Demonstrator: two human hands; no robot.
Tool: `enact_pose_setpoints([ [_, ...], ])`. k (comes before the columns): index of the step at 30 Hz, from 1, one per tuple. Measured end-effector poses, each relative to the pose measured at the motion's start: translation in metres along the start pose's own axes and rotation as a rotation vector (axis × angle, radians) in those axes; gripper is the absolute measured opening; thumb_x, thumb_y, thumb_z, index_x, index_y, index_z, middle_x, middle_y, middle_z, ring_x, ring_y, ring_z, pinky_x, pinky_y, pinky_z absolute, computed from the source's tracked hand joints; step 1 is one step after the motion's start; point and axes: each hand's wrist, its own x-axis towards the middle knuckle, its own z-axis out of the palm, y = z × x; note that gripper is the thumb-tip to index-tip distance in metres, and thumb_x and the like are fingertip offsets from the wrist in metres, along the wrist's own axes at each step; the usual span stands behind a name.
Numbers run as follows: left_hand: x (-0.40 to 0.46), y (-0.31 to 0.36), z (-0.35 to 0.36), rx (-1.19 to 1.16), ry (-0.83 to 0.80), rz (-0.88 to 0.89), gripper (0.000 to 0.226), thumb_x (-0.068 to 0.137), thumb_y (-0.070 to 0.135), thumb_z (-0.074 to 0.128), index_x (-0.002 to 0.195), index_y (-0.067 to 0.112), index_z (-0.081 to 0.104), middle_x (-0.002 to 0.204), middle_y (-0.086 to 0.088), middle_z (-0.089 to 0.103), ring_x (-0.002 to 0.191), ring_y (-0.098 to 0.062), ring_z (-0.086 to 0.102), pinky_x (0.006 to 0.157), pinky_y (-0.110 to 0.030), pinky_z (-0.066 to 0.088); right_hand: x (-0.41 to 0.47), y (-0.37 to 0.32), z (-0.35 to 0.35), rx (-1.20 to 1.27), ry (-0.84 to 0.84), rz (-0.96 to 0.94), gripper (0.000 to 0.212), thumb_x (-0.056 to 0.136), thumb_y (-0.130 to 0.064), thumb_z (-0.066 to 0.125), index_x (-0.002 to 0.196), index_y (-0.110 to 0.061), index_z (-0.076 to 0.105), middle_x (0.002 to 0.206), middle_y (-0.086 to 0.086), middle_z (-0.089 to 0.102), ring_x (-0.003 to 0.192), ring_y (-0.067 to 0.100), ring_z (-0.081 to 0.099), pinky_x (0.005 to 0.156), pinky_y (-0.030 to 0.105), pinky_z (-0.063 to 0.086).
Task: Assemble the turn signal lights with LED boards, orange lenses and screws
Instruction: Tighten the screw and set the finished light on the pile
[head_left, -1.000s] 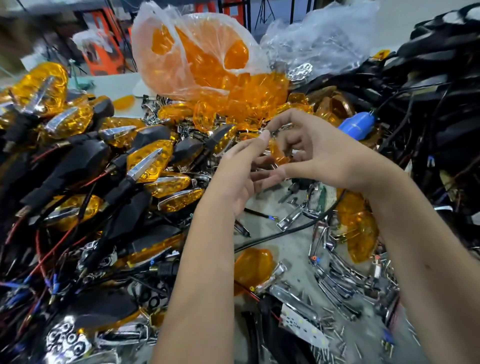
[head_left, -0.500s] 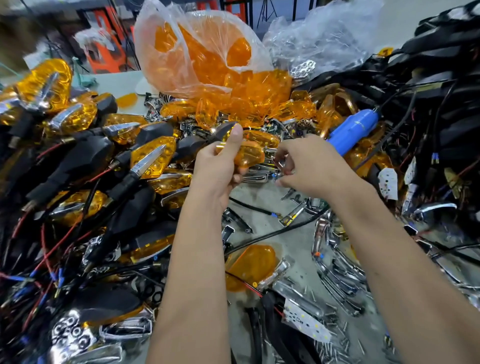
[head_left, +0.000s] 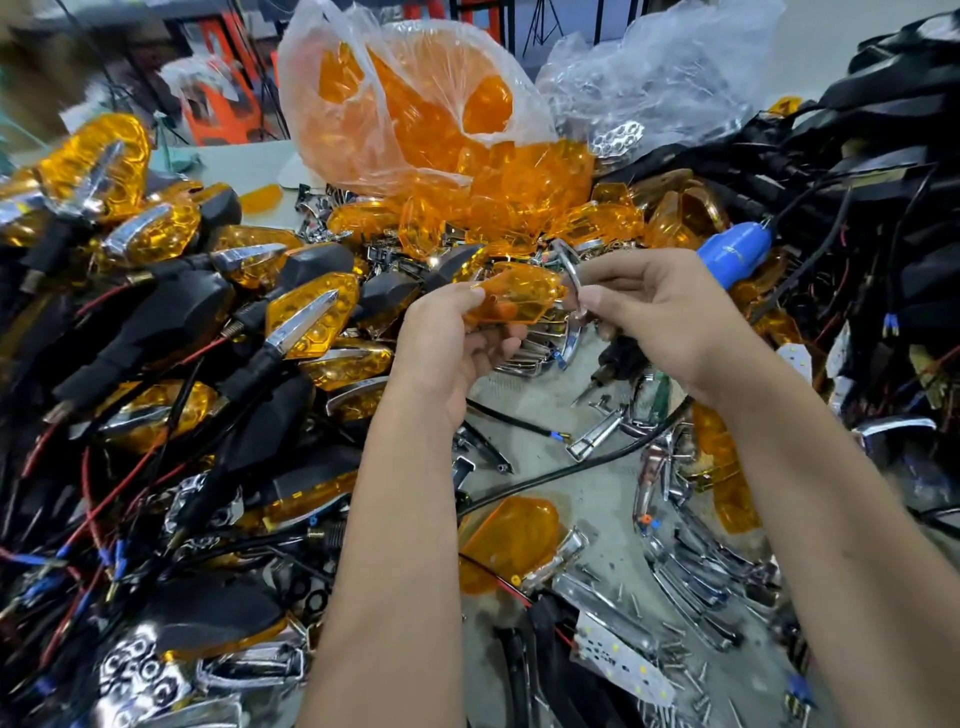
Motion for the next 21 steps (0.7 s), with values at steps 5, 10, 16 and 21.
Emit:
enact_pose_setpoints([
  [5, 0.000, -0.001, 0.001, -0.035, 0.020, 0.022, 0.028, 0.107, 0.015, 0.045, 0.094, 0.007, 0.069, 0.078, -0.014, 0.076, 0.065, -0.023, 0.071, 0.054, -0.026, 0.056, -0.001, 0.001, 0.004, -0.221, 0.055, -0.146, 0.036, 0.097, -0.010, 0.072, 0.093, -0.046, 0.071, 0.093, -0.015, 0.075, 0.093, 0.007, 0.071, 0.088, 0.027, 0.059],
  [10, 0.003, -0.003, -0.001, 0.117, 0.077, 0.067, 0.022, 0.107, 0.020, 0.055, 0.097, 0.006, 0.069, 0.075, -0.012, 0.075, 0.057, -0.021, 0.068, 0.051, -0.025, 0.054, -0.001, 0.001, 0.007, -0.474, 0.081, -0.340, 0.024, 0.097, -0.008, 0.071, 0.117, -0.017, 0.079, 0.102, -0.004, 0.070, 0.094, 0.009, 0.062, 0.085, 0.022, 0.051],
  [16, 0.001, -0.005, 0.000, 0.232, 0.080, 0.108, 0.030, 0.106, 0.024, 0.060, 0.086, 0.003, 0.070, 0.064, -0.008, 0.070, 0.055, -0.022, 0.067, 0.049, -0.024, 0.053, -0.001, -0.003, 0.015, -0.558, -0.002, -0.355, 0.027, 0.098, -0.006, 0.069, 0.123, -0.012, 0.077, 0.106, 0.003, 0.071, 0.096, 0.016, 0.063, 0.086, 0.024, 0.051],
  [21, 0.001, -0.007, 0.000, 0.312, 0.108, 0.165, 0.039, 0.105, 0.031, 0.061, 0.078, 0.005, 0.072, 0.070, -0.012, 0.075, 0.053, -0.024, 0.068, 0.050, -0.026, 0.053, -0.003, -0.006, 0.018, -0.602, -0.017, -0.375, 0.026, 0.099, -0.006, 0.068, 0.124, -0.010, 0.075, 0.102, 0.003, 0.069, 0.093, 0.015, 0.060, 0.084, 0.028, 0.050],
])
